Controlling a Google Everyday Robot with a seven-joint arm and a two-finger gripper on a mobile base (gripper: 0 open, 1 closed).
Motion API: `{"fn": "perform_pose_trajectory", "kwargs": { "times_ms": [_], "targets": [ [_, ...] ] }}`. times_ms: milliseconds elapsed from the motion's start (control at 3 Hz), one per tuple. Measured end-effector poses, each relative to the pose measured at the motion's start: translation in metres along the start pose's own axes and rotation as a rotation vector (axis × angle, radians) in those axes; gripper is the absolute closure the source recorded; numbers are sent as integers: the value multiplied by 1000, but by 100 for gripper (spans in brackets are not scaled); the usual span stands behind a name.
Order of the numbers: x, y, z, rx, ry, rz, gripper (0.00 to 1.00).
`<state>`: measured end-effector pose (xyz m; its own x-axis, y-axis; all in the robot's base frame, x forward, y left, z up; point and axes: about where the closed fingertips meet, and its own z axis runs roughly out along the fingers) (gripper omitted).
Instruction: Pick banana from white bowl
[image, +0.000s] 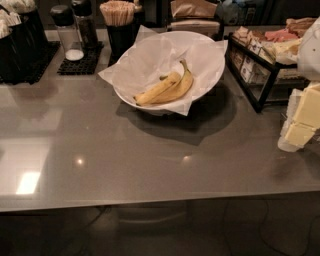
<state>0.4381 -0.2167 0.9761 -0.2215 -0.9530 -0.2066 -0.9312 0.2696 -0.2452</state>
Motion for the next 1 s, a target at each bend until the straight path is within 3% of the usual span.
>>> {"fn": "perform_pose_trajectory", "kwargs": {
  "times_ms": [333, 667, 1000],
  "targets": [
    [0, 0, 0, 0, 0, 0, 0],
    [-8, -4, -7, 4, -50, -71, 0],
    [-48, -21, -20, 22, -180, -261, 0]
  ]
}}
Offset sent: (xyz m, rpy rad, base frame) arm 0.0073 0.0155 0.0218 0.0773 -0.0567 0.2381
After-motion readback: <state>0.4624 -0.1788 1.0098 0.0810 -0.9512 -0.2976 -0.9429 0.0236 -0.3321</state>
